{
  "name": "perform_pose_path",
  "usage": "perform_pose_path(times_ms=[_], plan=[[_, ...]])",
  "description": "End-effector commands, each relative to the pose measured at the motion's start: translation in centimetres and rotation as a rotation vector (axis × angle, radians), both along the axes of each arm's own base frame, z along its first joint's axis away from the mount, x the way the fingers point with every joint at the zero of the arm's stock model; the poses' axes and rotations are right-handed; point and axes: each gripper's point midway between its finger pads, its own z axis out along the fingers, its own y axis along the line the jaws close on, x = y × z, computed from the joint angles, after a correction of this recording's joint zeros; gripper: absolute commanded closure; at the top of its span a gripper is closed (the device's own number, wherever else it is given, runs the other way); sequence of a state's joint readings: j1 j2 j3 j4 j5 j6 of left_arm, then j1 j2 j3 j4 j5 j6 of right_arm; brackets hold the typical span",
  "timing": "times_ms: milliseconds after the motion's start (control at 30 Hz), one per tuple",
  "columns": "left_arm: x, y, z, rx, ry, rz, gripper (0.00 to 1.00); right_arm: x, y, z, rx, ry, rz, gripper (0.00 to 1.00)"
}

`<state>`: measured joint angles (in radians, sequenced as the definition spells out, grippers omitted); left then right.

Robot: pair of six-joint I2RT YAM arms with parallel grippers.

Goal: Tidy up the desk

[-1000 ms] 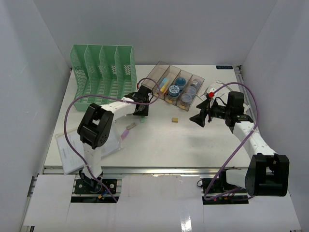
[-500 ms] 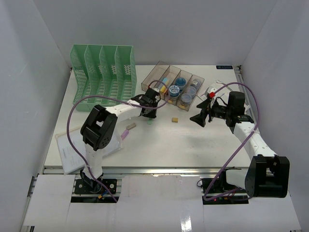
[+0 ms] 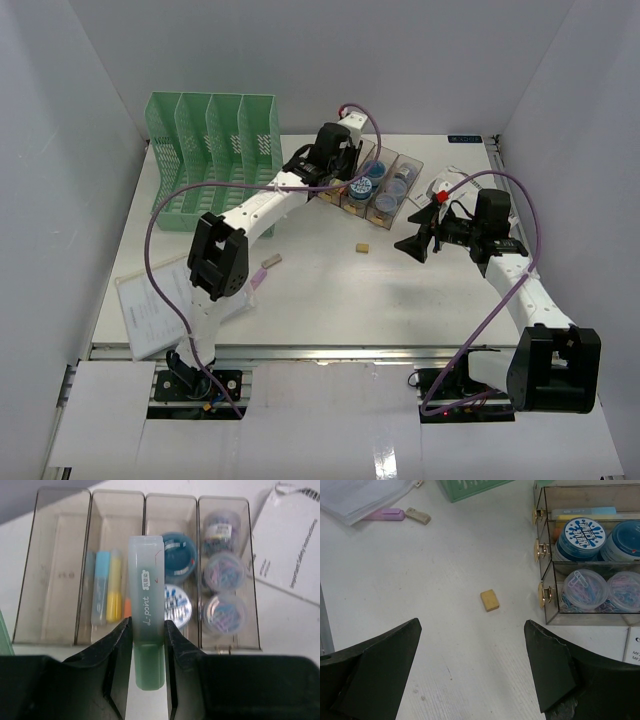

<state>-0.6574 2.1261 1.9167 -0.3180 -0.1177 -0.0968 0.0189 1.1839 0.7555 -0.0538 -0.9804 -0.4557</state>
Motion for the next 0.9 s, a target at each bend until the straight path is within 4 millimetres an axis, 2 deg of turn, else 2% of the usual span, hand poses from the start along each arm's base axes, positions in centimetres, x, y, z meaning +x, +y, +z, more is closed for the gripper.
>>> perform_pose_path(times_ms=[0,67,233,400,467,533,667,700,800,867], plan=[[3.1,-0.8,-0.5,0.031,-0.04,-0.005,0.87,-0.6,0.2,0.9,0.016,-0.034,0.031,0.1],[4.5,-0.9,-1.3,0.045,-0.055,0.01,0.85,-0.7,0.2,0.8,0.021,-0.032,0.038,0.1],[7.2,-0.5,-0.6,0.039,-0.124,0.058,0.83,-0.4,-0.7,0.8,0.03,-0.024,0.015,0.1],[7.9,0.1,-1.2,0.043,-0.14,0.081,0.8,-0.4,-0.7,0.5,0.032,-0.014,0.015,0.1],[7.9,0.2,-1.8,0.05,-0.131,0.081,0.76,-0.4,-0.7,0.4,0.032,-0.011,0.016,0.1],[7.8,0.2,-2.5,0.057,-0.119,0.076,0.68,-0.4,-0.7,0.4,0.033,-0.009,0.018,0.1],[7.1,0.2,-3.7,0.067,-0.09,0.055,0.36,-0.5,-0.7,0.3,0.03,-0.016,0.026,0.1],[6.9,0.2,-3.8,0.068,-0.086,0.051,0.31,-0.6,-0.6,0.3,0.03,-0.016,0.033,0.1],[6.6,0.4,-3.5,0.07,-0.083,0.051,0.2,-1.4,-0.2,0.2,0.038,-0.025,0.084,0.1],[6.2,0.5,-2.1,0.056,-0.093,0.046,0.17,-2.2,0.2,0.5,0.054,-0.047,0.141,0.1]])
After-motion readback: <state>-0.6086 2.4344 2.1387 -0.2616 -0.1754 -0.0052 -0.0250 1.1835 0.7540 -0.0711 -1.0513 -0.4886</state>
